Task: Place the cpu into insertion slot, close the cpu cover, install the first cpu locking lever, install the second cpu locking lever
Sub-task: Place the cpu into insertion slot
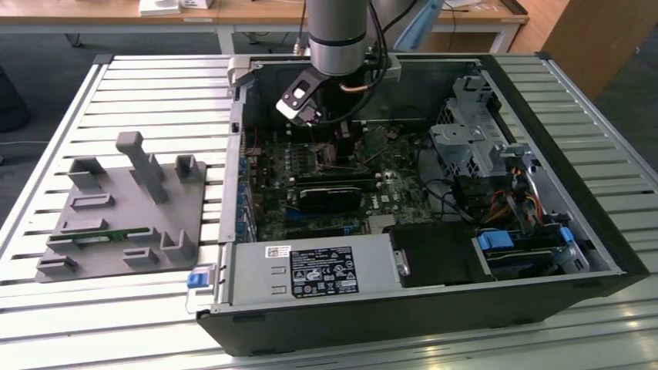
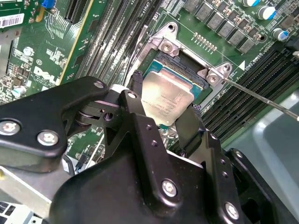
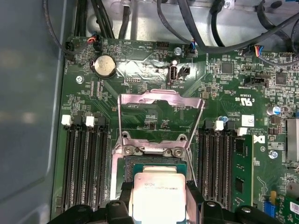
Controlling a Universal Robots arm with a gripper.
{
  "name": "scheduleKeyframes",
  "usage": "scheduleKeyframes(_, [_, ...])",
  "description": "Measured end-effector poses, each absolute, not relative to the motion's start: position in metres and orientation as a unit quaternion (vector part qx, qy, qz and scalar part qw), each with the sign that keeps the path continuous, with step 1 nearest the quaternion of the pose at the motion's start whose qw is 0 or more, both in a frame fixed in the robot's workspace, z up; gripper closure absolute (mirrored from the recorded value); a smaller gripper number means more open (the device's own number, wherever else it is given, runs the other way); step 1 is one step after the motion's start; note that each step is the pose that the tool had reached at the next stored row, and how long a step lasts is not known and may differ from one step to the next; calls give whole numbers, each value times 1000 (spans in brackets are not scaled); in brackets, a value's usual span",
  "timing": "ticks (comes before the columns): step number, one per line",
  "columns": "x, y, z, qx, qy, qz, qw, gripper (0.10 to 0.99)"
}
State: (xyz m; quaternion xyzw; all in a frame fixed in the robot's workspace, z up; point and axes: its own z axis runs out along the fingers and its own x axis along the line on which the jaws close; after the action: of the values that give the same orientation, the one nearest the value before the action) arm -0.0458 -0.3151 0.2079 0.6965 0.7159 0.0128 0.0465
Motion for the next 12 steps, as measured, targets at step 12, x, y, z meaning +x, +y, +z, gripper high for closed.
scheduleKeyframes(12, [-46,-312,200,697,716,12,46,553])
